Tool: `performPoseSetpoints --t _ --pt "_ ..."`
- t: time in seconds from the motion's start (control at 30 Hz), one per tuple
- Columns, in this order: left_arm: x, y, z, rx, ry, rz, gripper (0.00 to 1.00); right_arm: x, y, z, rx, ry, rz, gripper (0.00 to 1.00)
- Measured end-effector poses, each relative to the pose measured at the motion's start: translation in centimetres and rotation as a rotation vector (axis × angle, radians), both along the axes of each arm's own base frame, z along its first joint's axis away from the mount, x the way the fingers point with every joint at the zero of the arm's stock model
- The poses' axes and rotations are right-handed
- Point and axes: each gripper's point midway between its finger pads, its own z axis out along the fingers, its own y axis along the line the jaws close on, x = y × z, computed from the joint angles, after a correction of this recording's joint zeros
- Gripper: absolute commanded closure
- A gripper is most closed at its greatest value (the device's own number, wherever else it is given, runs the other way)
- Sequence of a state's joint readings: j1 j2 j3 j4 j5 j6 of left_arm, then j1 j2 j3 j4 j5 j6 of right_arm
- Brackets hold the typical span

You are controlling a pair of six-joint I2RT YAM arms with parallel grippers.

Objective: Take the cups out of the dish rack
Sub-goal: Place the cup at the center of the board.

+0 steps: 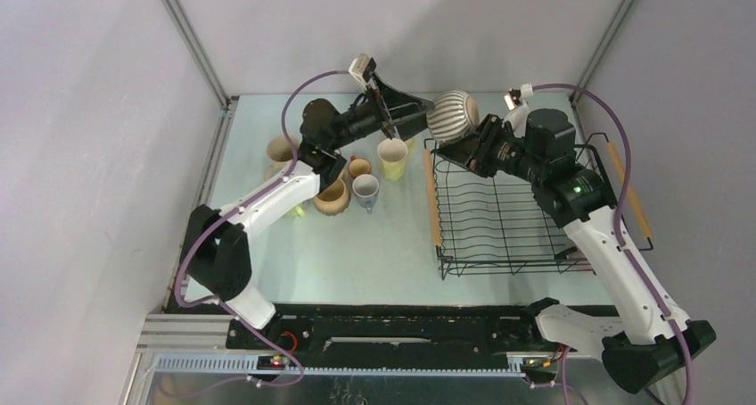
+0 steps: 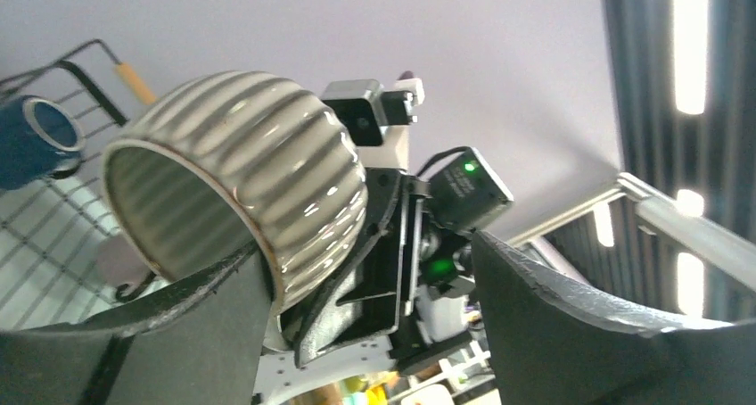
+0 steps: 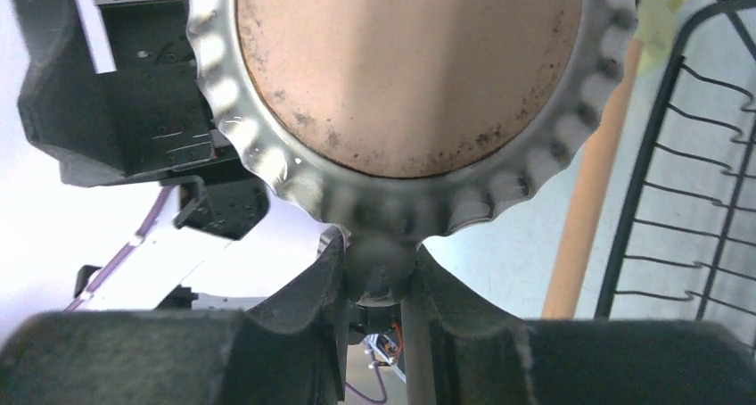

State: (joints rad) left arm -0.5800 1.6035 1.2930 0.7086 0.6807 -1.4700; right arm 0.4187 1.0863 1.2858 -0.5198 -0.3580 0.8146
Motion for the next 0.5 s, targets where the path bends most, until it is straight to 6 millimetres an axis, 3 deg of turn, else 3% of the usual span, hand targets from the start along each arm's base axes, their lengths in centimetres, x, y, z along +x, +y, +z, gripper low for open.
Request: performPoseSetpoints --t 0.33,0.5 --pt "-1.8 1.2 3.4 -0.184 -0.017 -0.099 0.4 -1.3 2.1 3.3 0.13 -0.043 0.146 1.0" --pt "-2.7 1.6 4.4 -0.233 -0.025 -0.134 0.56 -2.0 2.6 4.3 0.168 -0.057 0.193 1.0"
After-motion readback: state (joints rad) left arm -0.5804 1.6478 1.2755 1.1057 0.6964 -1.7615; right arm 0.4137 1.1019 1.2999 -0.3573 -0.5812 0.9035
